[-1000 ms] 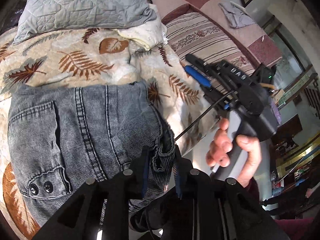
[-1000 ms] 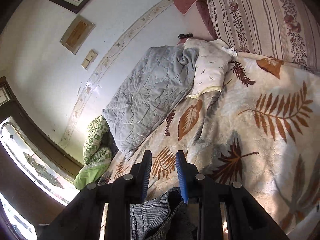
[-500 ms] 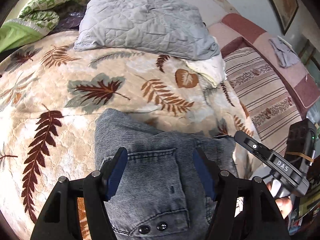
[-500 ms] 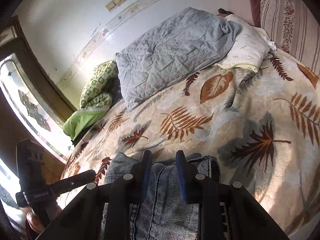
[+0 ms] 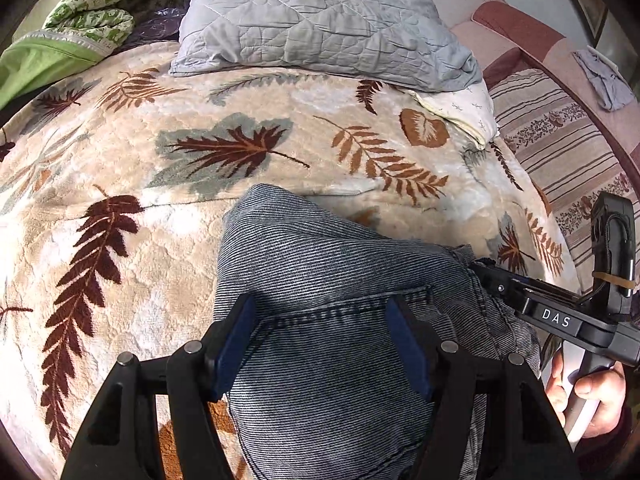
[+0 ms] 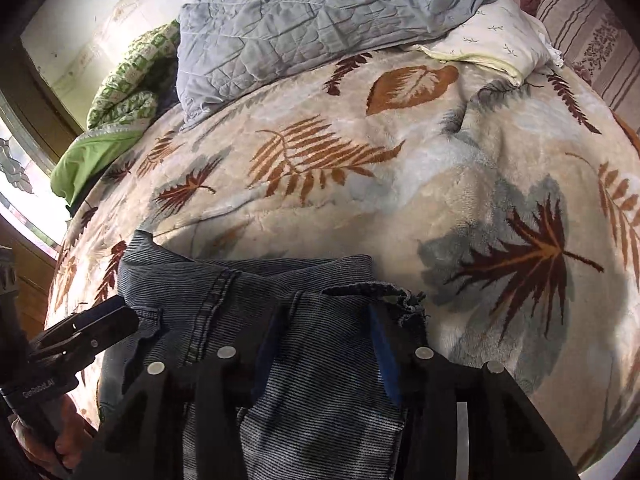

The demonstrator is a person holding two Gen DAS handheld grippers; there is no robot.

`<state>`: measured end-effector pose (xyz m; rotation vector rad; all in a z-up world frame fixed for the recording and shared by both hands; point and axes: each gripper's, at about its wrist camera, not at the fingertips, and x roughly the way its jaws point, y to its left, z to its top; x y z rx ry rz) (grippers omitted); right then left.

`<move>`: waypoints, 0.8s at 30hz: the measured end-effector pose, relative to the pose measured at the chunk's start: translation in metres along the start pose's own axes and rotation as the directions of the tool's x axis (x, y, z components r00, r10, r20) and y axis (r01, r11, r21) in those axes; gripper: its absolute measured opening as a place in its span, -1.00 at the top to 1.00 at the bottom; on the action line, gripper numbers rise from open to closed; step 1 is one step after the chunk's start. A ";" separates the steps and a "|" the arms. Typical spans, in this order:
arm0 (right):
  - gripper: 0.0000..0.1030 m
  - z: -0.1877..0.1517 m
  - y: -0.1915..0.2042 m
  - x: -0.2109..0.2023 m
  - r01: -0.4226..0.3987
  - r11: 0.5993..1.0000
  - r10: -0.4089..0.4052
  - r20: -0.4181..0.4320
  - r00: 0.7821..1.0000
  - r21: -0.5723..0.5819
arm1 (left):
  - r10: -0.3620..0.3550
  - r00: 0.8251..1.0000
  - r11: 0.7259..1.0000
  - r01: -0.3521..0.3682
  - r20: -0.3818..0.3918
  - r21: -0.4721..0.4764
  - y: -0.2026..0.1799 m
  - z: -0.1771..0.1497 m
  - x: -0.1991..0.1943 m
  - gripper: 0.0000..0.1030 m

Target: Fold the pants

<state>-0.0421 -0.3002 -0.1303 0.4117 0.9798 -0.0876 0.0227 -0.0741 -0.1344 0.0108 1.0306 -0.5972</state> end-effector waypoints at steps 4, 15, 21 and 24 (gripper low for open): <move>0.05 0.002 -0.001 0.002 -0.005 1.000 0.005 0.004 1.000 0.003 | 0.025 1.000 0.999 -0.025 0.017 0.025 0.000 -0.006 -0.003 -0.33; 0.02 -0.013 0.005 -0.053 -0.089 0.996 0.088 0.162 0.983 -0.002 | 0.125 0.988 0.992 -0.124 0.090 -0.013 0.015 -0.015 -0.038 -0.38; 0.02 -0.035 0.027 -0.073 -0.091 0.994 0.103 0.200 0.974 -0.067 | 0.209 0.961 0.976 -0.216 0.179 0.019 0.011 -0.021 -0.062 -0.47; 0.02 -0.054 0.036 -0.077 -0.087 0.991 0.105 0.191 0.976 -0.101 | 0.226 0.953 0.969 -0.241 0.202 0.050 0.006 -0.024 -0.068 -0.49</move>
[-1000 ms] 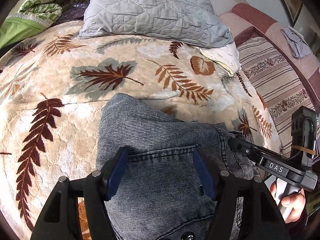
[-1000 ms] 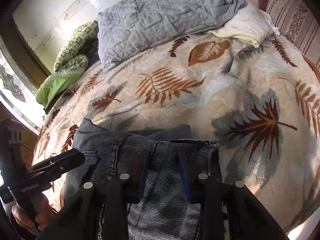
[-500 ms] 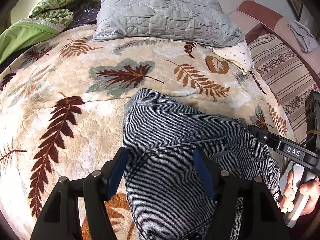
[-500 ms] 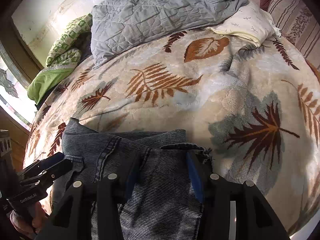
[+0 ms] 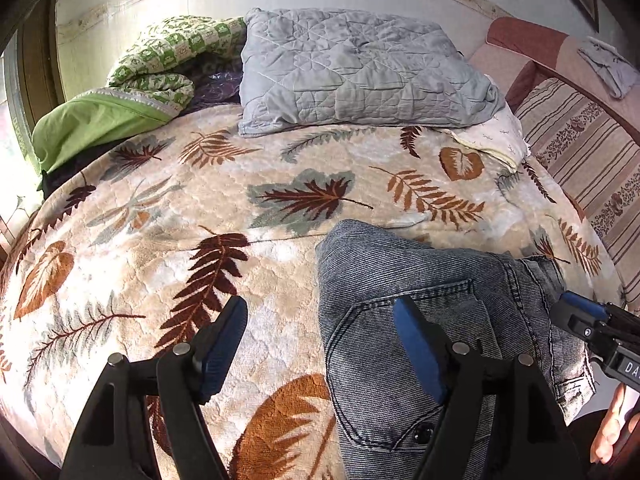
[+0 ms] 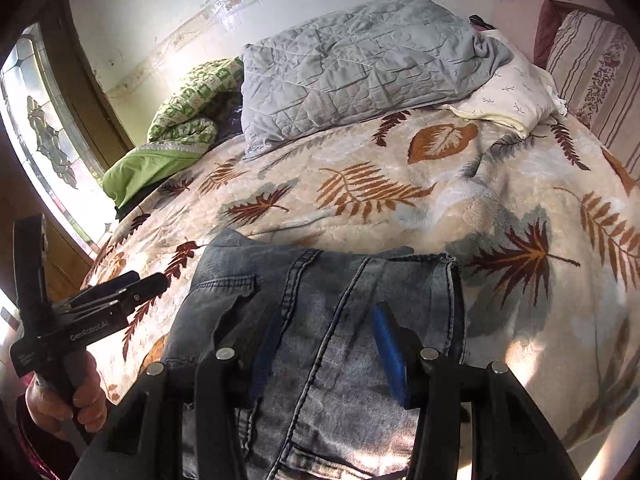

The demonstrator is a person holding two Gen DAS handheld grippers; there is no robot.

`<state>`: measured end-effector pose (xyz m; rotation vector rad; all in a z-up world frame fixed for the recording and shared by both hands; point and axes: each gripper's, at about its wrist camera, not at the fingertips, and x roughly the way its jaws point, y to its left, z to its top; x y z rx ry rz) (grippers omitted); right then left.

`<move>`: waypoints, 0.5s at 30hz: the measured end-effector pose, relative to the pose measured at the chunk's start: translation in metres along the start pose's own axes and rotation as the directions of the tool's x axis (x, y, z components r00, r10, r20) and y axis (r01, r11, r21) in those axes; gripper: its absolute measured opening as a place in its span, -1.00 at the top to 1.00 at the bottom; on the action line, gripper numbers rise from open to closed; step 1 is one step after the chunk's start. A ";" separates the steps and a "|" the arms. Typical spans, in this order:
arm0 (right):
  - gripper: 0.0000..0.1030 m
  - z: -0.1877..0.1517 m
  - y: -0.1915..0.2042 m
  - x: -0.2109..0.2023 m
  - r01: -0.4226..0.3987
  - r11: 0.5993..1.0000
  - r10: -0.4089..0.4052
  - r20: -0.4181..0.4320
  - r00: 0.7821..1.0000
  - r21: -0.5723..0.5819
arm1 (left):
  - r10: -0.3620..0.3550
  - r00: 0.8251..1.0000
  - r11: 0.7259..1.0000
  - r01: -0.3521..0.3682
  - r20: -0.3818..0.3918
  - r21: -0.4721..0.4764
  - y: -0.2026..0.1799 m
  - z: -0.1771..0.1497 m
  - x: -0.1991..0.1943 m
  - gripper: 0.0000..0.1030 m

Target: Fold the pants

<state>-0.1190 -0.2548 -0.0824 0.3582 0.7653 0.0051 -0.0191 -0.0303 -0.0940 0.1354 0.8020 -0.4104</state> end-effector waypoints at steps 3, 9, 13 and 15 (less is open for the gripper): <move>0.02 -0.015 0.008 -0.004 0.023 0.999 -0.023 -0.011 1.000 -0.029 | -0.003 1.000 1.000 0.004 -0.003 0.017 -0.004 -0.005 -0.003 -0.50; 0.02 -0.027 0.004 0.004 0.062 0.998 -0.064 -0.072 0.995 -0.028 | 0.005 0.998 0.997 -0.001 -0.055 0.071 -0.018 -0.026 0.002 -0.50; 0.01 -0.030 -0.001 0.014 0.077 0.997 -0.079 -0.119 0.990 -0.016 | 0.025 0.995 0.995 -0.016 -0.097 0.102 -0.026 -0.041 0.012 -0.51; 0.00 -0.032 -0.003 0.016 0.077 0.997 -0.078 -0.126 0.989 -0.009 | 0.050 0.994 0.993 -0.039 -0.099 0.112 -0.028 -0.045 0.015 -0.63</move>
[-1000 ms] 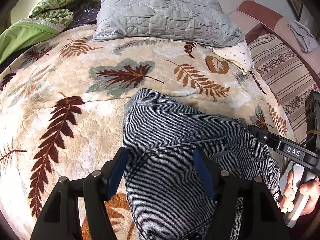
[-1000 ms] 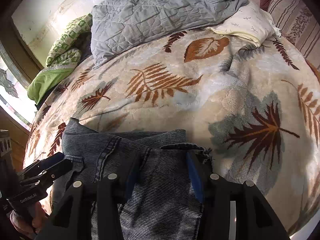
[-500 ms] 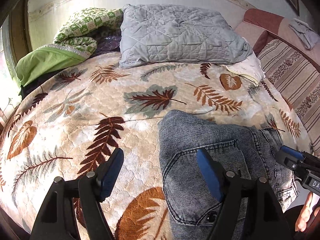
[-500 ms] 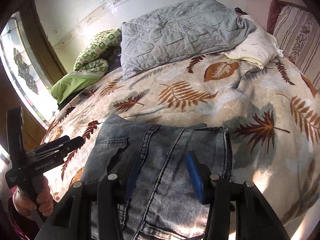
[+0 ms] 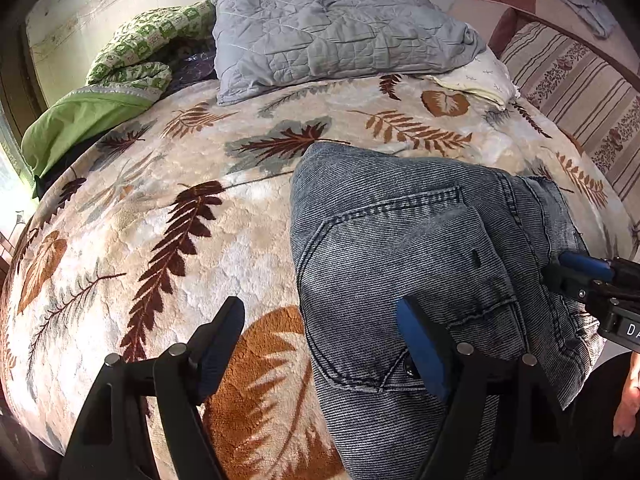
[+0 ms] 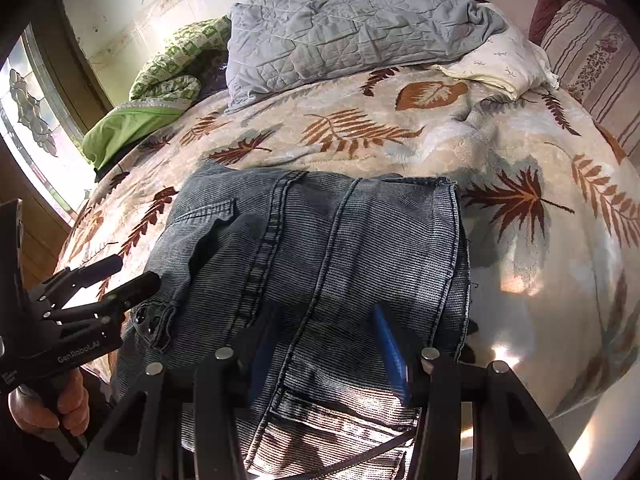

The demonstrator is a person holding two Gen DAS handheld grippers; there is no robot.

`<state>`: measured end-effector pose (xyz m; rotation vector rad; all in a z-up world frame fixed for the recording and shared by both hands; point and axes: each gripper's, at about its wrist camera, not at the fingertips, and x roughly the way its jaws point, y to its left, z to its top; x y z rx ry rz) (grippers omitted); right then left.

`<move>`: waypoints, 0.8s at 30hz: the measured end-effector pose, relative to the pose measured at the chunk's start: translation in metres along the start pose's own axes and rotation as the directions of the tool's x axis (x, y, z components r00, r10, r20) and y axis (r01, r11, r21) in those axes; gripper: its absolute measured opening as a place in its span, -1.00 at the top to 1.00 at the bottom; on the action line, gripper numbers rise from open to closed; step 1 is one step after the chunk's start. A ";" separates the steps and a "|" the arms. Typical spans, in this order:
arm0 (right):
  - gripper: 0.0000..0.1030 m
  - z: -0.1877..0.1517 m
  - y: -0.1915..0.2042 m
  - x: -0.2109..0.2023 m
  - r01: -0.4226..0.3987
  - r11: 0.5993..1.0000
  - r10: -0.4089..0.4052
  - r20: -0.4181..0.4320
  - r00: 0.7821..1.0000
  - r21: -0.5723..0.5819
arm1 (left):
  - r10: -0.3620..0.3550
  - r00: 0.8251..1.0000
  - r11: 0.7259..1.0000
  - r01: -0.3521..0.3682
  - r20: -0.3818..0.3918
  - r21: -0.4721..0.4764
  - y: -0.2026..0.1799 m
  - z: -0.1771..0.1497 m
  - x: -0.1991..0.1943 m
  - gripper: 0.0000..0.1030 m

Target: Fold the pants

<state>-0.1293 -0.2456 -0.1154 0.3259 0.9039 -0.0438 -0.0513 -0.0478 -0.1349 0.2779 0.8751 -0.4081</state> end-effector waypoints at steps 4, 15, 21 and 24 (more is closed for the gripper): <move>0.00 -0.002 0.003 0.003 0.018 1.000 -0.018 -0.002 1.000 -0.019 | 0.049 0.999 0.999 -0.049 0.004 0.023 -0.005 -0.004 0.006 -0.74; -0.01 -0.003 0.002 0.005 0.014 1.000 -0.015 -0.008 1.000 -0.018 | 0.176 0.982 0.982 -0.180 0.062 0.063 -0.017 -0.011 0.003 -0.92; -0.02 -0.002 0.001 0.006 0.005 1.000 -0.005 -0.009 1.000 -0.013 | 0.072 0.997 0.997 -0.072 -0.001 -0.001 -0.002 -0.013 0.004 -0.92; -0.02 -0.002 0.000 0.006 0.002 1.000 -0.002 -0.009 1.000 -0.009 | -0.019 0.999 0.999 0.016 -0.049 -0.052 0.008 -0.014 0.004 -0.92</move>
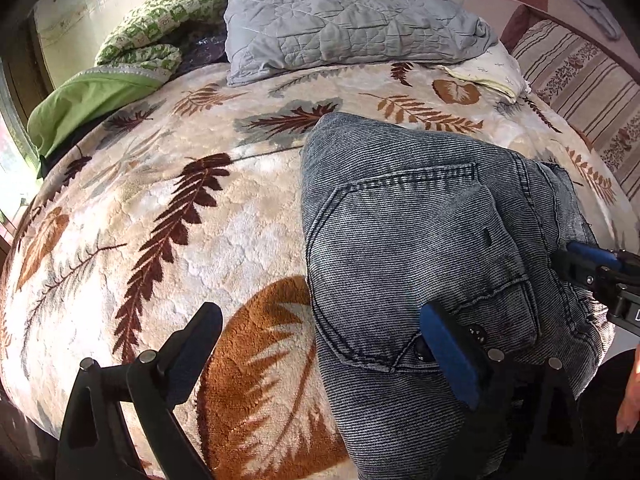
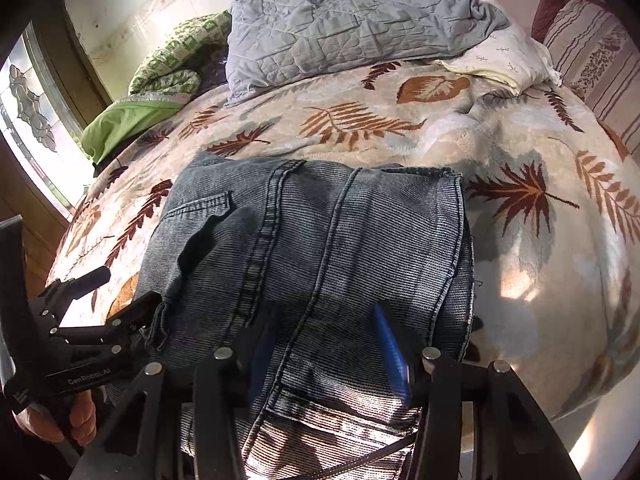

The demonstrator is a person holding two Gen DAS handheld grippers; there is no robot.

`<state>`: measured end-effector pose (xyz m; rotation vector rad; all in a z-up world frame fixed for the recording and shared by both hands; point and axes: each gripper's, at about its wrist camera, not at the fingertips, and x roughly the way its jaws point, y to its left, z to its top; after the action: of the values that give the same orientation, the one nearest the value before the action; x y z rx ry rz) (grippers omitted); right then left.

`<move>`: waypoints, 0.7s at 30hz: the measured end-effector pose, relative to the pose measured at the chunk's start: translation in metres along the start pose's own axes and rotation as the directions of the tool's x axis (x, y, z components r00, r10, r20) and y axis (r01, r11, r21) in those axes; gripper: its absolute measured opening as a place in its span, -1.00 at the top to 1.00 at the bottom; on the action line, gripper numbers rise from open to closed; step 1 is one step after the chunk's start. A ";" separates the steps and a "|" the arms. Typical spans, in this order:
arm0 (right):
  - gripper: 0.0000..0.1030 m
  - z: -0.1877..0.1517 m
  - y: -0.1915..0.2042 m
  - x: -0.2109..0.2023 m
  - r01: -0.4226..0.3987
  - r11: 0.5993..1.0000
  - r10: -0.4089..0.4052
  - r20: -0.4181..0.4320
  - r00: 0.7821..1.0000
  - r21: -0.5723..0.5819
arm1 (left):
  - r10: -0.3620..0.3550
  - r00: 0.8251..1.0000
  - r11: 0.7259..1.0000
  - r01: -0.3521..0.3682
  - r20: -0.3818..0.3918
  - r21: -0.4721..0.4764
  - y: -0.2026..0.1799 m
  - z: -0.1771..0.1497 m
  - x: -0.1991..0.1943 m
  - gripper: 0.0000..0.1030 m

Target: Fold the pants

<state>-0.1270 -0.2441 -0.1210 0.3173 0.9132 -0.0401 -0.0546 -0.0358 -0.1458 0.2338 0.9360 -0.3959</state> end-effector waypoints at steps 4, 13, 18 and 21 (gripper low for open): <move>-0.01 0.002 0.000 -0.003 -0.001 1.000 0.001 0.003 1.000 0.011 | 0.021 0.999 1.000 -0.022 0.033 0.021 0.001 0.003 -0.012 -0.92; -0.01 0.023 0.011 -0.013 -0.098 0.995 0.095 0.093 0.991 0.030 | 0.041 0.993 0.998 -0.047 0.112 0.050 0.003 0.070 -0.025 -0.92; -0.02 0.022 0.018 -0.015 -0.154 0.988 0.152 0.107 0.983 0.011 | 0.036 0.999 0.998 -0.035 -0.021 0.051 -0.005 0.111 0.029 -0.92; -0.01 0.019 0.025 -0.012 -0.166 0.986 0.167 0.095 0.981 -0.018 | 0.082 0.993 0.996 -0.078 -0.084 0.050 -0.012 0.119 0.065 -0.92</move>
<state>-0.1157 -0.2267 -0.0948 0.3790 0.7881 0.1027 0.0626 -0.1045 -0.1309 0.3317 0.9999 -0.3361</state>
